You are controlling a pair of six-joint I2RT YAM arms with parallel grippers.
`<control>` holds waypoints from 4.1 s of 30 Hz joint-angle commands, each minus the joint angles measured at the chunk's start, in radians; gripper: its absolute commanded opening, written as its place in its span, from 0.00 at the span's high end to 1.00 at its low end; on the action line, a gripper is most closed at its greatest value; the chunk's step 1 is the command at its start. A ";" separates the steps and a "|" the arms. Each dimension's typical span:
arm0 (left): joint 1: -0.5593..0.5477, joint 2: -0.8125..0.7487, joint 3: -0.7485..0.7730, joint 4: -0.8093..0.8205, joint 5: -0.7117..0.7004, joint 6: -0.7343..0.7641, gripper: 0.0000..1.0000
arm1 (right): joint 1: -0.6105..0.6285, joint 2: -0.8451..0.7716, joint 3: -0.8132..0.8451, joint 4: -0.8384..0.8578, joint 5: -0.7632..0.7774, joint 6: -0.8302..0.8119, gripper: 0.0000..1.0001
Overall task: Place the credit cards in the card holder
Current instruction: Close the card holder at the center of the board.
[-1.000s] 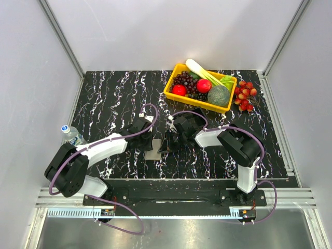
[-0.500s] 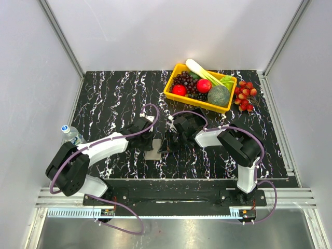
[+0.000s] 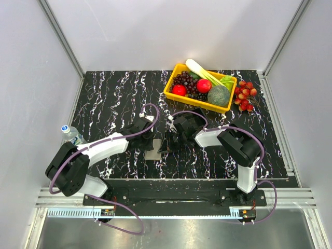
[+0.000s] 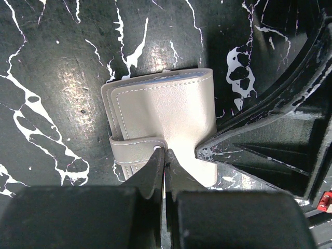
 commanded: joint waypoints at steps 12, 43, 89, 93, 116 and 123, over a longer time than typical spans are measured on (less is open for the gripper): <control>-0.032 0.035 -0.005 0.053 0.017 -0.014 1.00 | 0.001 0.030 0.020 -0.035 0.056 -0.042 0.87; -0.070 0.069 0.071 0.082 0.059 -0.015 0.84 | 0.002 0.025 0.023 -0.058 0.077 -0.050 0.81; 0.151 -0.296 -0.268 0.178 -0.092 -0.187 0.53 | 0.090 0.036 0.252 -0.102 0.063 0.042 0.61; 0.152 -0.272 -0.275 0.192 -0.082 -0.186 0.55 | 0.091 0.036 0.249 -0.090 0.063 0.046 0.61; 0.152 -0.209 -0.301 0.278 -0.032 -0.173 0.62 | 0.091 -0.090 0.126 0.002 0.166 0.068 0.60; 0.152 -0.210 -0.306 0.298 -0.017 -0.169 0.63 | 0.090 -0.059 0.155 -0.030 0.166 0.059 0.61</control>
